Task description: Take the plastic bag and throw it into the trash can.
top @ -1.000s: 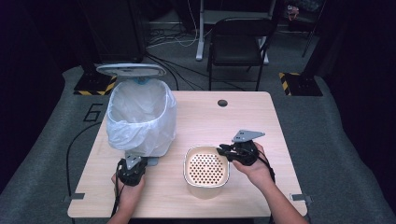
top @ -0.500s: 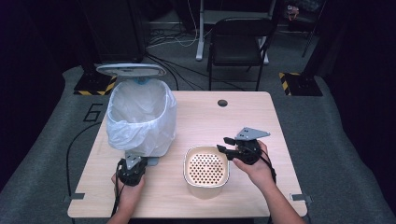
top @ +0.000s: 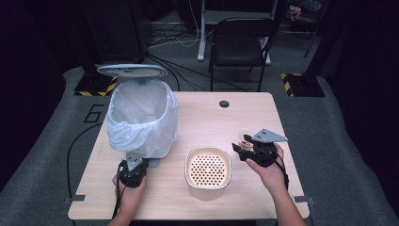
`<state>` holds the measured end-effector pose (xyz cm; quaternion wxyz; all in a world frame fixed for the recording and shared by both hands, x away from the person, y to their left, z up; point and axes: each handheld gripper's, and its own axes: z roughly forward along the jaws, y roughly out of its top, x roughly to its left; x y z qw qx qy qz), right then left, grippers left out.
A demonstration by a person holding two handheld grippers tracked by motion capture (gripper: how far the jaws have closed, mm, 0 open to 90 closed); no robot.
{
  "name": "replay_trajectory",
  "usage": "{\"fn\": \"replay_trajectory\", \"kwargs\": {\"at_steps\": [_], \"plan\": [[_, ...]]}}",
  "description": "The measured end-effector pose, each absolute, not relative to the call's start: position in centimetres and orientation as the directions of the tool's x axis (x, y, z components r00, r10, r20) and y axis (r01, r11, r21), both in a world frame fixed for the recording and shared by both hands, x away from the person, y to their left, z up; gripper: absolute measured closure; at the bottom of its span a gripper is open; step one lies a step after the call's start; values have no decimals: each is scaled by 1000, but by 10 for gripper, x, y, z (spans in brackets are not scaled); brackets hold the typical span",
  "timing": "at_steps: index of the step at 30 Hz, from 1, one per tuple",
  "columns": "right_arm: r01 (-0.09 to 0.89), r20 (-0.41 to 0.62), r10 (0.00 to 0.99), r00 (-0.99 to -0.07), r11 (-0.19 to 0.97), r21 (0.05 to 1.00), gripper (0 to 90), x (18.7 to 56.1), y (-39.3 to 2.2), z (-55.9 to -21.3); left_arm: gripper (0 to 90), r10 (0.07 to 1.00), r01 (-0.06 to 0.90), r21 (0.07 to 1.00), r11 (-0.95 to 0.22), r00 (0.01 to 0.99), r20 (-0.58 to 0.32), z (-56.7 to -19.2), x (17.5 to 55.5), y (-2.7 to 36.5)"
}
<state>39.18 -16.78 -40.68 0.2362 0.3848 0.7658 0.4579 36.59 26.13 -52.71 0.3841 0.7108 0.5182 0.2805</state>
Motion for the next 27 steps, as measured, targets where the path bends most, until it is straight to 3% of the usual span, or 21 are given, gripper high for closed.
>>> {"fn": "replay_trajectory", "kwargs": {"at_steps": [5, 16, 27], "plan": [[422, 16, 834, -551, 262, 868, 347, 397, -181, -418, 900, 952, 519, 838, -167, 305, 1, -527, 366, 261], [447, 2, 905, -425, 208, 870, 146, 404, -206, -436, 900, 951, 522, 835, -173, 310, 3, -527, 366, 262], [460, 29, 917, -397, 172, 871, 129, 430, -210, -441, 900, 946, 518, 829, -210, 323, 38, -526, 366, 265]]}}
